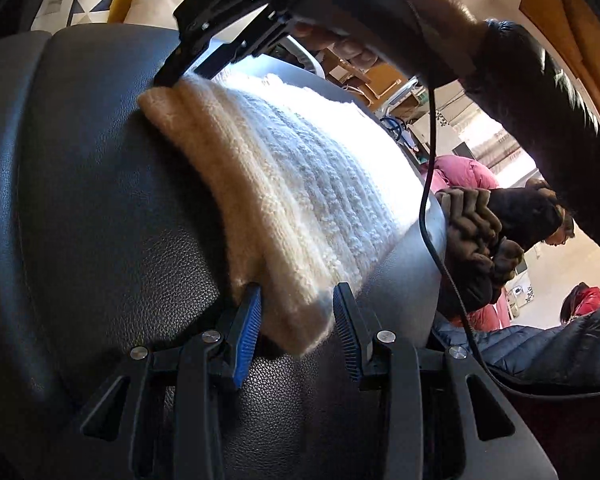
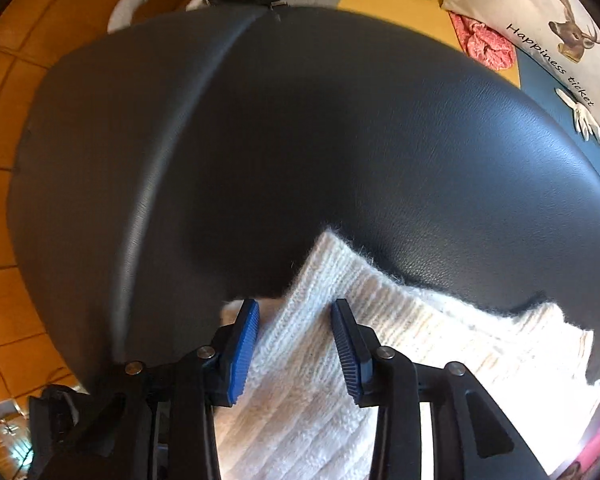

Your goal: Fold clothes

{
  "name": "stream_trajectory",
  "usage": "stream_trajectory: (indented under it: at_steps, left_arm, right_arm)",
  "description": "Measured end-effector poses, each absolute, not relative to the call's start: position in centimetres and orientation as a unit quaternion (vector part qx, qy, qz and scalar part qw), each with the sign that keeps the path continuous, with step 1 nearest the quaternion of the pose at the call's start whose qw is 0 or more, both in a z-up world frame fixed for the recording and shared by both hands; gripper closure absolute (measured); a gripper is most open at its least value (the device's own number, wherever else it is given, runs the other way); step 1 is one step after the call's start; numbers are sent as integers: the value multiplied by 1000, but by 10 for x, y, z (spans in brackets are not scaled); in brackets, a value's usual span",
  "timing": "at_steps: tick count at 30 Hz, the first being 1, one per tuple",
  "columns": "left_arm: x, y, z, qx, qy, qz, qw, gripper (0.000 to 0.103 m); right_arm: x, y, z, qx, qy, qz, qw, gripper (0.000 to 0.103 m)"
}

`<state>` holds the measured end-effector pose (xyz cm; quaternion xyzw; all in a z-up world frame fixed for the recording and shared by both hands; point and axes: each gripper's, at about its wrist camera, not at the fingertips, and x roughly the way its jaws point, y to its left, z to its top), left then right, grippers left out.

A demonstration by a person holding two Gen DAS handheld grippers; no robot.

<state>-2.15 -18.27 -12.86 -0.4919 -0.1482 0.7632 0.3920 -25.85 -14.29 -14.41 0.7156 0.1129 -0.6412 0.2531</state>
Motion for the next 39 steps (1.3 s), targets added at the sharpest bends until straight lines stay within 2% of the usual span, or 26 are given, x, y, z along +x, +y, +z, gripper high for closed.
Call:
stream_trajectory:
  at_steps: [4, 6, 8, 9, 11, 18, 21, 23, 24, 25, 26, 29, 33, 39]
  left_arm:
    - [-19, -184, -130, -492, -156, 762, 390, 64]
    - [-17, -184, -130, -492, -157, 764, 387, 64]
    - [-15, -185, -130, -494, -158, 764, 385, 64]
    - [-14, -185, -131, -495, -159, 763, 384, 64]
    - [-13, -187, -131, -496, -162, 763, 381, 64]
    - [-6, -187, -133, -502, -163, 763, 375, 64]
    - [-3, -186, -133, -504, -164, 762, 372, 64]
    - [-3, -185, -133, -505, -167, 761, 371, 64]
    - [-2, -184, -133, -505, -165, 762, 371, 64]
    - [-2, -183, -132, -506, -163, 762, 370, 64]
    - [-2, -182, -132, -506, -161, 762, 370, 64]
    - [-2, -181, -131, -509, -161, 761, 368, 64]
    - [0, -182, -129, -511, -160, 762, 364, 64]
    - [-1, -188, -118, -493, -141, 776, 367, 64]
  right_arm:
    - [-264, -130, -144, 720, 31, -643, 260, 43]
    - [-265, -126, -144, 718, 4, -642, 269, 37]
    - [-258, -128, -142, 705, -3, -648, 289, 17]
    - [-255, -130, -141, 698, 4, -650, 300, 14]
    - [-248, -137, -140, 687, 15, -652, 322, 0]
    - [-245, -132, -133, 687, 18, -661, 302, 1]
    - [-242, -126, -127, 680, 26, -675, 287, 11]
    - [-243, -117, -121, 674, 24, -690, 262, 45]
    - [-244, -112, -119, 674, 30, -695, 248, 58]
    - [-244, -108, -118, 674, 47, -698, 237, 82]
    - [-245, -103, -118, 674, 55, -700, 228, 92]
    - [-247, -96, -117, 676, 45, -699, 227, 93]
    - [-235, -106, -104, 643, 85, -728, 222, 98]
    - [-203, -73, -60, 584, 28, -770, 255, 98]
